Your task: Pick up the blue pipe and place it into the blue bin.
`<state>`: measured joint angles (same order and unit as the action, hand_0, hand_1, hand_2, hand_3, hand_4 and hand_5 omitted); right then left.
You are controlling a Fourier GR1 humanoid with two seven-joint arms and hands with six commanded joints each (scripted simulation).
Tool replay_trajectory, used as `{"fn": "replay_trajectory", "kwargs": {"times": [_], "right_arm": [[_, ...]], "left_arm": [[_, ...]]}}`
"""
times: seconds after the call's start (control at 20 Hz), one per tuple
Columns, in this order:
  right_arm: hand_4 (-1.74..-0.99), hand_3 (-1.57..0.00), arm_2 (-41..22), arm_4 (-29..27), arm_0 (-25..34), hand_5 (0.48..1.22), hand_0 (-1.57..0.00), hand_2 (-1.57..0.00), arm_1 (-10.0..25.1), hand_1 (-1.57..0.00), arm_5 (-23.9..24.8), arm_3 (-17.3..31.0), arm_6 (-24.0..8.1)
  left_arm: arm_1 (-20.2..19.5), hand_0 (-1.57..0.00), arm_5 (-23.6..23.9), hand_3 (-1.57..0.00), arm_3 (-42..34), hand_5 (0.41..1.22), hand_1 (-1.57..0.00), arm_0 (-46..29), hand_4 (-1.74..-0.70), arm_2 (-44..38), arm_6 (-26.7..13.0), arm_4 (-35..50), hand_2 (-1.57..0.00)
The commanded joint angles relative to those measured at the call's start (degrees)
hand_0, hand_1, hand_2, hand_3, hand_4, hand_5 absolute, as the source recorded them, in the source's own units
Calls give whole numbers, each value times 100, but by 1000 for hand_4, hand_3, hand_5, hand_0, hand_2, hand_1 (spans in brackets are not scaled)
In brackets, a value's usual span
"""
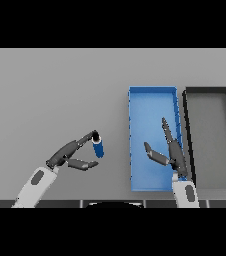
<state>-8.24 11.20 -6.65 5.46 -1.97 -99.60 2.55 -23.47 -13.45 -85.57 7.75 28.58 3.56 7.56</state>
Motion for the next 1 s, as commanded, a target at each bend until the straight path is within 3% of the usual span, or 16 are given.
{"fn": "replay_trajectory", "kwargs": {"times": [0.0,0.25,0.45,0.55,0.6,0.65,0.7,0.8,0.95], "right_arm": [[-1218,1,49,-9,59,612,1,1,21,1,22,19,-120],[-1201,1,64,0,116,605,1,1,1,1,35,147,-107],[-1206,1,59,-73,-30,606,1,1,-10,1,-1,21,-132],[-1196,1,50,-13,-33,603,1,1,13,1,26,-18,-147],[-1196,1,44,-11,-40,605,1,1,16,1,23,-43,-118],[-1198,1,49,-55,-43,605,1,1,-1,1,-1,-23,-130],[-1199,1,94,-114,-32,605,1,1,-3,1,5,-48,-195],[-1198,1,157,-126,85,604,1,1,53,1,1,57,-206],[-1198,1,137,-156,20,604,1,1,40,1,-37,52,-125]], "left_arm": [[147,1,9,1,186,469,1,108,-1189,34,-6,-46,1],[513,1,84,1,709,462,1,448,-1131,226,169,-445,1],[869,1,-3,1,962,533,1,583,-1215,146,465,-200,-1],[1032,1,62,-43,993,585,-40,570,-1267,147,484,-150,-110],[1115,-34,116,-115,1040,617,-141,609,-1292,131,474,-148,-224],[1143,-100,144,-215,999,651,-265,627,-1317,108,366,-99,-357],[1228,-289,113,-486,1039,765,-458,613,-1342,72,341,23,-539],[1330,-717,156,-877,1125,929,-856,638,-1477,103,304,-40,-901],[1255,-1134,81,-1174,1018,1072,-1205,516,-1600,269,622,-137,-1228]]}}
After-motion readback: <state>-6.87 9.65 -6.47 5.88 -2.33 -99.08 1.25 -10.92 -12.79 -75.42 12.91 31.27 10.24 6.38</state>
